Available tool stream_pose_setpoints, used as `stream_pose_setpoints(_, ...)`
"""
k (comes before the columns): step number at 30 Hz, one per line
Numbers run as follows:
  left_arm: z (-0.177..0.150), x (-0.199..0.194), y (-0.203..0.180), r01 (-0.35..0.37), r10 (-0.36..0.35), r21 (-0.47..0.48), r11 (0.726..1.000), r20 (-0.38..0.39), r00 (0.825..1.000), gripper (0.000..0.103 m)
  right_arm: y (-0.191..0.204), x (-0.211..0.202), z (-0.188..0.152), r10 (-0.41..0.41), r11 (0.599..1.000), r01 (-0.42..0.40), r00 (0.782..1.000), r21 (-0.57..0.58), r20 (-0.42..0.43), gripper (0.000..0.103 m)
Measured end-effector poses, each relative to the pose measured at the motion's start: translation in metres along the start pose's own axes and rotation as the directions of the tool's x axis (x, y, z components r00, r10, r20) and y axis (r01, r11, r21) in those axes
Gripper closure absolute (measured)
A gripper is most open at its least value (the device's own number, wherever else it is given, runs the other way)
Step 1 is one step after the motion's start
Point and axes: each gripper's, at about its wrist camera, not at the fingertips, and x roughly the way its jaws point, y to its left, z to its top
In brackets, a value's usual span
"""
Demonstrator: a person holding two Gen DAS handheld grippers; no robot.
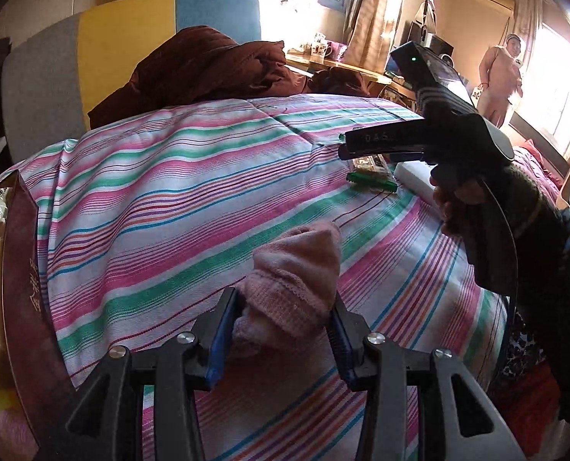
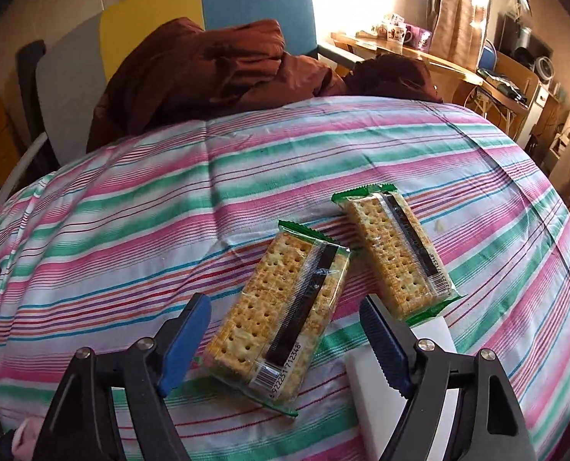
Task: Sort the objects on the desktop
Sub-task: 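Grasp a green-wrapped cracker pack with the right tool while the left tool holds the sock, then carry the sock and cracker pack over the gold tray with both tools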
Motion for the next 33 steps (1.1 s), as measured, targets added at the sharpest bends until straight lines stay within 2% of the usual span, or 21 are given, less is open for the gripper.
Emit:
stream_pose_setpoints(2,-0.001,0.001,0.001,0.008,-0.008,-0.003,1.000,0.008,1.000,0.058,0.002,0.006,0.001,-0.006,1.000,0.006,1.000,-0.007,-0.014,0.022)
stream_pose_setpoints(5,-0.003,0.002,0.004,0.025,-0.024,-0.013,1.000,0.020,0.999,0.058,0.006,0.010,-0.001,-0.022,0.999,0.021,1.000,-0.035,-0.011,0.031)
stream_pose_setpoints(7,-0.004,0.002,0.005,0.029,-0.029,-0.015,0.999,0.029,0.999,0.057,0.010,0.008,-0.001,-0.010,0.999,0.010,1.000,-0.049,-0.003,0.043)
stream_pose_setpoints(10,-0.005,0.002,0.004,0.029,-0.028,-0.016,0.999,0.037,0.999,0.057,0.016,0.004,-0.005,0.020,0.997,-0.020,1.000,-0.068,0.006,0.050)
stream_pose_setpoints(16,-0.008,-0.002,0.004,0.033,-0.033,-0.017,0.999,0.048,0.998,0.058,0.031,-0.017,-0.022,0.108,0.990,-0.105,0.994,-0.098,0.030,0.051)
stream_pose_setpoints(22,-0.016,-0.016,0.000,0.043,-0.042,-0.027,0.999,0.050,0.998,0.058,0.046,-0.042,-0.044,0.198,0.974,-0.190,0.978,-0.124,0.060,0.051)
stream_pose_setpoints(28,-0.027,-0.050,-0.004,0.046,-0.043,-0.032,0.998,0.088,0.995,0.058,0.067,-0.080,-0.064,0.273,0.951,-0.251,0.956,-0.180,0.110,0.051)
stream_pose_setpoints(33,-0.036,-0.089,0.005,0.024,-0.013,-0.068,0.997,0.149,0.989,0.058,0.088,-0.115,-0.069,0.346,0.924,-0.308,0.926,-0.226,0.152,0.051)
